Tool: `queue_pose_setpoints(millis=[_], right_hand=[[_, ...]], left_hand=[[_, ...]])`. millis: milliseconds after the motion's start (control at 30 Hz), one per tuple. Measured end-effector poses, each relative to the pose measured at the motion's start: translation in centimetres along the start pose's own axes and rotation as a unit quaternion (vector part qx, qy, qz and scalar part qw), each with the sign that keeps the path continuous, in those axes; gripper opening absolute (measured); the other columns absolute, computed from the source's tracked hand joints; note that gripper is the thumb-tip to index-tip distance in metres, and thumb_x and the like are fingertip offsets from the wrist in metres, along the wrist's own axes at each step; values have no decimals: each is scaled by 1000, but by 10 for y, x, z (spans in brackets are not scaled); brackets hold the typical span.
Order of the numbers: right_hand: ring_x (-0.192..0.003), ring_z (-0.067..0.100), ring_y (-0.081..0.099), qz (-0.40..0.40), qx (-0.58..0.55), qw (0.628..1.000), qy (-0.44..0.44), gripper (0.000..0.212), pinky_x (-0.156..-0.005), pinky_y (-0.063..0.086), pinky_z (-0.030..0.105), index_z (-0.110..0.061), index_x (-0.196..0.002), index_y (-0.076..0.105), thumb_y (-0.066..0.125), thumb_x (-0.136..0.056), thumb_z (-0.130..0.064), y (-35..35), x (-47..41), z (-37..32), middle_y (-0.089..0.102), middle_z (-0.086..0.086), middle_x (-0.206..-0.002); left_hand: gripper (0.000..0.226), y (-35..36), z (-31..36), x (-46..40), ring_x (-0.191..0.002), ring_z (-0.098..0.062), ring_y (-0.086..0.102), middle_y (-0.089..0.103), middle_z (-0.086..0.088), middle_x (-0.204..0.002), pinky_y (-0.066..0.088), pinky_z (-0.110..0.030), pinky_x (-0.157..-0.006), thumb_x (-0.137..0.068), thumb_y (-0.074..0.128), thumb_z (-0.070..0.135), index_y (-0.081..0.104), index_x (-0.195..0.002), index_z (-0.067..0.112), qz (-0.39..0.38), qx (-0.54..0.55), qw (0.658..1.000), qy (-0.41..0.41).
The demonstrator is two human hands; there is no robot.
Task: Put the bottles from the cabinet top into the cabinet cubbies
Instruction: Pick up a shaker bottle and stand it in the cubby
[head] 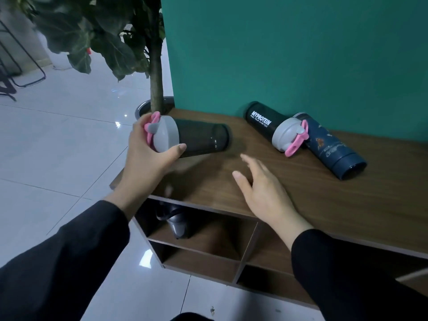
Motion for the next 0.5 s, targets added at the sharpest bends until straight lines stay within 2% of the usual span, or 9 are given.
queue_pose_setpoints(millis=[67,133,200,267,367,433,500], right_hand=[[-135,10,50,41,-118,992,-21,62,-112,41,43,-23,-147,43,49,-92,-53,-7,8,-7,51,-4,-147],[-139,8,45,70,-183,979,-53,73,-115,38,44,-22,-148,40,61,-86,-54,-14,26,-22,47,-5,-150],[-146,10,36,78,-184,977,-78,89,-119,34,43,-21,-151,36,69,-78,-60,-16,51,-38,40,-2,-155],[-149,8,29,100,-160,979,-79,97,-121,29,39,-24,-153,34,75,-72,-58,-15,79,-53,35,-3,-158],[-149,6,30,125,-174,974,-73,95,-120,27,27,-27,-151,33,82,-72,-46,-9,118,-64,36,-8,-157],[-146,6,35,111,-174,976,-65,88,-118,32,28,-30,-147,38,82,-72,-44,4,138,-63,40,-12,-154],[-141,4,40,67,-166,983,-28,86,-113,40,34,-32,-144,40,79,-69,-50,23,153,-58,44,-17,-148]], left_hand=[[82,-19,30,21,-133,-9,57,55,11,-146,51,-40,-110,-67,85,45,44,-139,39,-11,-25,999,29],[80,-35,64,42,-126,-12,62,61,14,-137,54,-36,-104,-69,88,46,46,-137,45,-34,-63,996,61],[76,-47,102,64,-120,-5,65,62,29,-127,55,-31,-99,-67,89,49,44,-128,61,-62,-93,989,97],[76,-56,132,82,-115,-1,66,59,42,-121,57,-33,-94,-61,84,58,39,-122,70,-88,-127,979,133],[84,-66,152,101,-117,-5,66,59,37,-129,60,-41,-93,-57,82,61,40,-129,68,-141,-164,961,172],[91,-68,150,110,-119,5,62,58,36,-132,60,-31,-88,-54,80,66,39,-134,67,-182,-221,939,191],[97,-63,140,120,-118,14,56,55,35,-132,54,-24,-83,-52,77,69,39,-141,62,-224,-281,914,188]])
Point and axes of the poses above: each hand's wrist, its own x-axis away from the middle knuckle, its own y-axis out of the palm, z = x × y, the point moved 4 cm from there along -x, towards the middle knuckle
